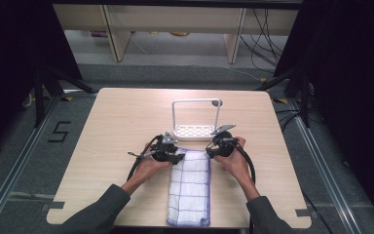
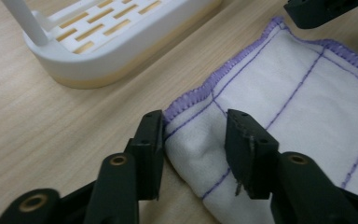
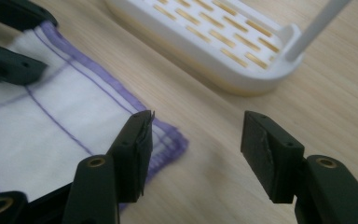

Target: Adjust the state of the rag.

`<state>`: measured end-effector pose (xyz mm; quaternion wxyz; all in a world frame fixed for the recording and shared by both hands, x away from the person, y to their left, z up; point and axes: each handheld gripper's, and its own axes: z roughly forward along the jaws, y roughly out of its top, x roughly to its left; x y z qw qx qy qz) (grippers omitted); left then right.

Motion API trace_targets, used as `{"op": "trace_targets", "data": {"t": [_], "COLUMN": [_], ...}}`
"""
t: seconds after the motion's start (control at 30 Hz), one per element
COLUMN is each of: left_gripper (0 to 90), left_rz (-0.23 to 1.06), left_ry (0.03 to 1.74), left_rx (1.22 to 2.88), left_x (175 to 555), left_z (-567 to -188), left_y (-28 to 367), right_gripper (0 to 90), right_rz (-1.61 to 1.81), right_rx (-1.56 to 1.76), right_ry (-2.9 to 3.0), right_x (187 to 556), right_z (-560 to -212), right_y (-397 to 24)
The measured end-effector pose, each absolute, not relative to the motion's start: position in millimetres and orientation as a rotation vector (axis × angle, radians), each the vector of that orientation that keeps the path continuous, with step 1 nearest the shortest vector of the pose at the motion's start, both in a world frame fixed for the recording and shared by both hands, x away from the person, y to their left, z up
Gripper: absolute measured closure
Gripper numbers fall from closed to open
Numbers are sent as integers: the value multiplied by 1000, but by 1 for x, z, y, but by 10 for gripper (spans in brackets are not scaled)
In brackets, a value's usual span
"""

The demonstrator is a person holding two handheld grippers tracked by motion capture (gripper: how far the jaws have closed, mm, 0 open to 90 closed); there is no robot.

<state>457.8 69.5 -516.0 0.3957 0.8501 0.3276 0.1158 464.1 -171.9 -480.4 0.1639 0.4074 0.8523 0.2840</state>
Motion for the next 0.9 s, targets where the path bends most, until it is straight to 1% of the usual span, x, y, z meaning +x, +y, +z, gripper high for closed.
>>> {"op": "trace_targets", "data": {"t": [0.1,0.23,0.4,0.57,0.63,0.7,0.9], "left_gripper": [662,710,754,765,767,768,771], "left_rz": [276,252,250,265,270,274,275], "left_ry": [818,826,816,801,801,800,805], "left_rx": [2157,2148,2145,2151,2151,2151,2148], "left_x": [457,457,456,455,454,454,453], "left_z": [-516,-516,-516,-516,-516,-516,-516], "left_y": [69,70,69,69,69,69,70], "right_gripper": [420,422,428,452,500,585,776], "right_rz": [839,800,796,780,805,829,877], "right_rx": [1180,1191,1211,1173,1194,1196,1164], "right_ry": [2445,2464,2480,2482,2477,2485,2533], "right_x": [464,465,467,467,464,463,462], "right_z": [-483,-488,-491,-496,-497,-498,-497], "right_y": [-166,-163,-165,-163,-162,-162,-160]}}
